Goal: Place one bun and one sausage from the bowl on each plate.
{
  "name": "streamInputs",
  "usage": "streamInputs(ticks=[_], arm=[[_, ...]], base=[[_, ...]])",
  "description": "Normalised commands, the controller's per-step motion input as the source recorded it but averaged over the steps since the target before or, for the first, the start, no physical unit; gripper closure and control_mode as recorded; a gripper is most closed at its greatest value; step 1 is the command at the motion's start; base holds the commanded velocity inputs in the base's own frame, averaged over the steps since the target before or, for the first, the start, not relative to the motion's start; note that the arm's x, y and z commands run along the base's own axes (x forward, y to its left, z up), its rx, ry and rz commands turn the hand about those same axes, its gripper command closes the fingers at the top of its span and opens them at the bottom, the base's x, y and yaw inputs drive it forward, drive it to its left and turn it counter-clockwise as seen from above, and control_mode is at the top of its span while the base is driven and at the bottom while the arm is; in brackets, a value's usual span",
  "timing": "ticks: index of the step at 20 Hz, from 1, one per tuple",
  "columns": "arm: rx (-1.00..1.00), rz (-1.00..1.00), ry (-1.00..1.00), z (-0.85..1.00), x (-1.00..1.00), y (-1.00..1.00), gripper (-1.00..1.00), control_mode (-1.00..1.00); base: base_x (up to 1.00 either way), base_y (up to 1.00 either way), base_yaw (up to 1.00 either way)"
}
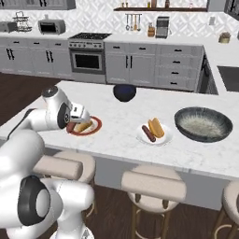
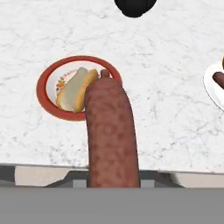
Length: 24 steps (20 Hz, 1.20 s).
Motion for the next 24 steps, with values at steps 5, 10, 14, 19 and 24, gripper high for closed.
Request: streamInputs(ticks=[5,10,14,19,24], arm=[[0.16,0.00,0.02,-0.01,0.72,-0.08,1.00,-1.00],[0.13,0.04,0.15,-0.29,0.62,0.01,1.00,-1.00],[-0.04,0.00,0.24,-0.73,0.18,0.06,1.00,-1.00],[-0.05,0.00,0.09,-0.43,0.21,-0.07,1.00,-1.00],[-0.01,-0.01,0.02,-0.39,0.52,0.00,1.00,-1.00]], base=[[0.20,0.02,0.00],[0.00,0.00,0.00],[0.00,0.00,0.00],[0.00,0.00,0.00],[0.00,0.00,0.00]])
